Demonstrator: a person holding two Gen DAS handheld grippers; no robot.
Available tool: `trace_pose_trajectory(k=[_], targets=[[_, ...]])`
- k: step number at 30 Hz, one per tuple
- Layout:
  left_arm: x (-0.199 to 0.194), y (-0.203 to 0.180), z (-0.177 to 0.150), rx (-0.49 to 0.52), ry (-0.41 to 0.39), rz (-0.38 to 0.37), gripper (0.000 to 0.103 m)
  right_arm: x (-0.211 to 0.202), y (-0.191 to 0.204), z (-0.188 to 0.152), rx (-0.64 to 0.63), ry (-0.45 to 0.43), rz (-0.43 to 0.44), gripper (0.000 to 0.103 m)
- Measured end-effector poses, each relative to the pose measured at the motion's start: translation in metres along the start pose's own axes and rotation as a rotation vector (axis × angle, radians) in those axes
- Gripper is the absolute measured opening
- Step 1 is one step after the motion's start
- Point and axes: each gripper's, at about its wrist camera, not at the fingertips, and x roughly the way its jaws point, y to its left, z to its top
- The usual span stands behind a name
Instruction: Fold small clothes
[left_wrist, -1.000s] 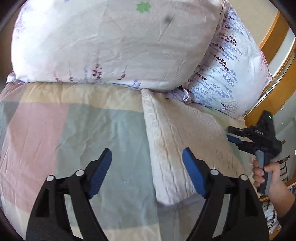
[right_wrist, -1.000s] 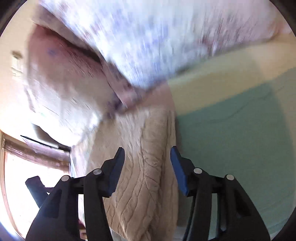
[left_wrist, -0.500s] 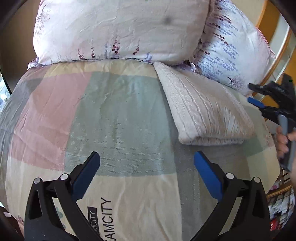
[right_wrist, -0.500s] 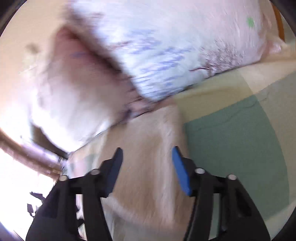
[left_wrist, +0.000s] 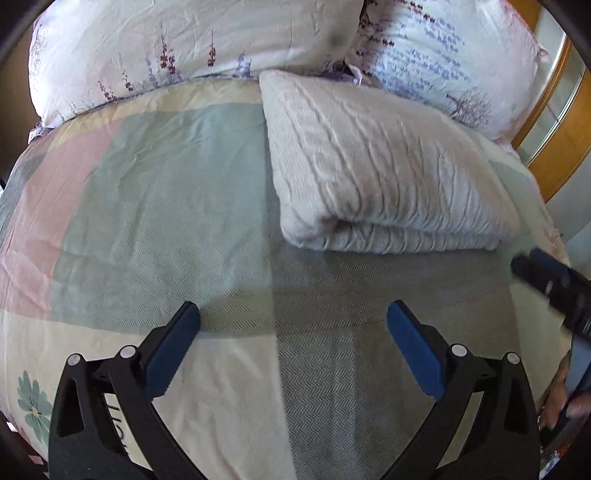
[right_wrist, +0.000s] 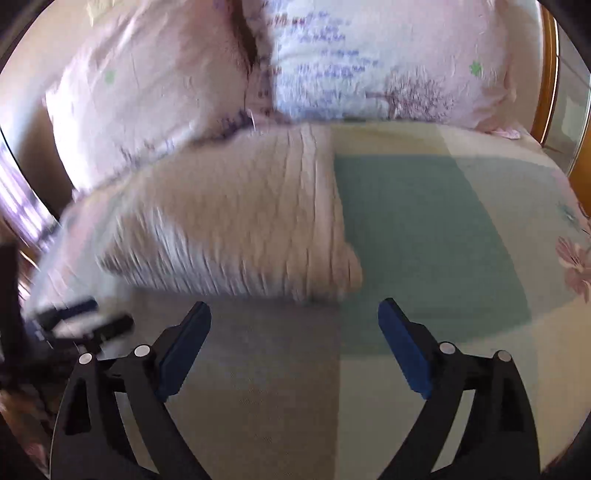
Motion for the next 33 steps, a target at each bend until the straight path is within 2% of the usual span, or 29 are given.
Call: trace_pose_trajectory(k=[3,5,8,10,33], targets=[[0.001,-0.008,-0.008,0.056,-0.014,0.060,0.101,0.004,-0.008,-0.019,0.001,0.042,-0.031,0.094],[0.000,-0.011,-0.015,0.072,-0.030,0.091,0.101,0.001,-0.005,-0.028,-0.017,0.025,-0.062,0.100],[-0.002,-0.009,-0.021,0.050,-0.066,0.098,0.101,-0.001,0.001,-0.039,-0.068,0.031,-0.112,0.102],[-0.003,-0.010,-0.022,0.050,-0.076,0.109,0.101,-0.004,0.001,-0.044,-0.052,0.007,-0.121,0.102],[-0.003,-0.010,-0.024,0.052,-0.105,0.108,0.101,-0.007,-0.001,-0.045,-0.060,-0.010,-0.124,0.102]])
